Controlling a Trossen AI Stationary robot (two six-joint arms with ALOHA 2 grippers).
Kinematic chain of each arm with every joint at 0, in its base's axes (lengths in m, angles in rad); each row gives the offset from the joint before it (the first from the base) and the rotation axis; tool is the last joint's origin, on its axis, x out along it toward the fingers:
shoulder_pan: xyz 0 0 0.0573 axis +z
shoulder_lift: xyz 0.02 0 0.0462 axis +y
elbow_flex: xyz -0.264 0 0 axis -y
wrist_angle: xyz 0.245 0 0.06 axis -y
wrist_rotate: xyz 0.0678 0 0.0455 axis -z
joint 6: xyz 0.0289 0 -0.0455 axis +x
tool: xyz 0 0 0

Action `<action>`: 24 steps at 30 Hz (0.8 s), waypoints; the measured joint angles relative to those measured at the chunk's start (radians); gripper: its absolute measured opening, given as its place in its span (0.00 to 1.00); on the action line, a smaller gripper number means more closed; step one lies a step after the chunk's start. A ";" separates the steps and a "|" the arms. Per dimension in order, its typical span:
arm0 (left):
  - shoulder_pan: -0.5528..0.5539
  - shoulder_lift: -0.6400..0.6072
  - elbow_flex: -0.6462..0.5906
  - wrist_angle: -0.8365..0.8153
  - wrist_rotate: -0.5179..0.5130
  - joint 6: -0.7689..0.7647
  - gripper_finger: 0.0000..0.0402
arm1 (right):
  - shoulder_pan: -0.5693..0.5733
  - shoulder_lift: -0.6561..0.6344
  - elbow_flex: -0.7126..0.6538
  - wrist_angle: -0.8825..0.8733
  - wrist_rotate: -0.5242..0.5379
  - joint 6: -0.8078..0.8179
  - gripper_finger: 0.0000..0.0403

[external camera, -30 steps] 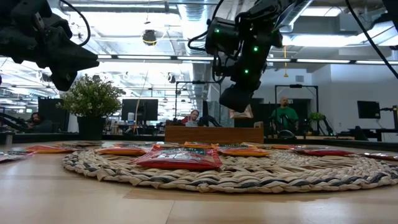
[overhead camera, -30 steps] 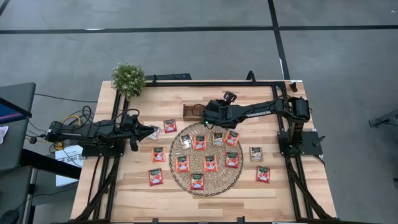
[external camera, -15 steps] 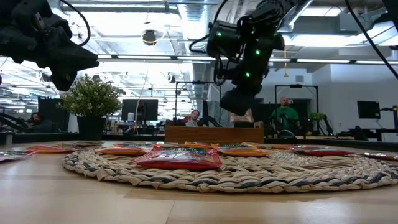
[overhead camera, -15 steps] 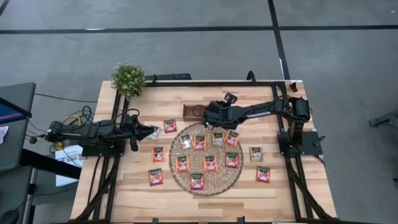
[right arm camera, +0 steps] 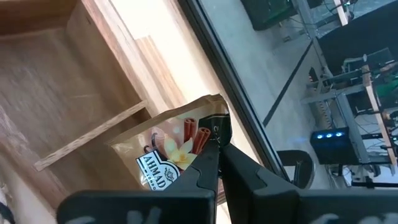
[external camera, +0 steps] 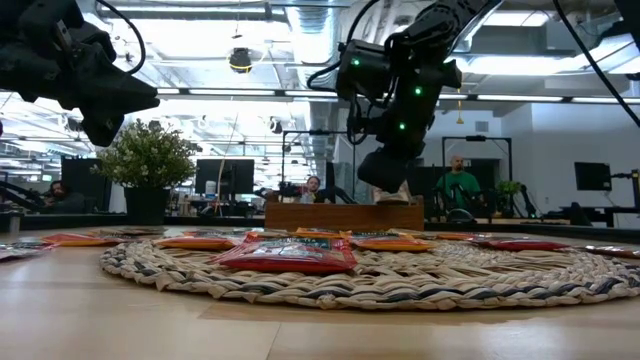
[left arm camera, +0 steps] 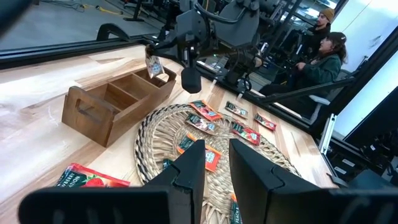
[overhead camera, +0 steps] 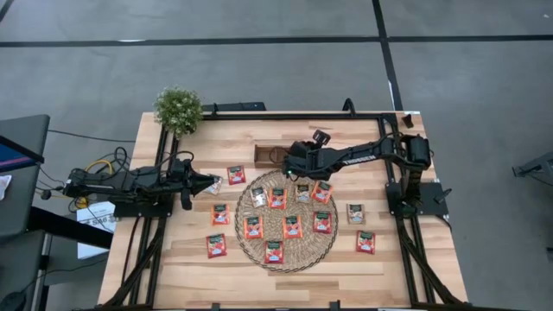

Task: Pick & Place Tea
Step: Put the brown tea bag into the right section of the wooden organizer

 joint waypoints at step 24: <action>0.000 0.000 0.000 0.000 0.000 0.000 0.16 | -0.052 0.000 0.000 0.002 -0.098 -0.071 0.12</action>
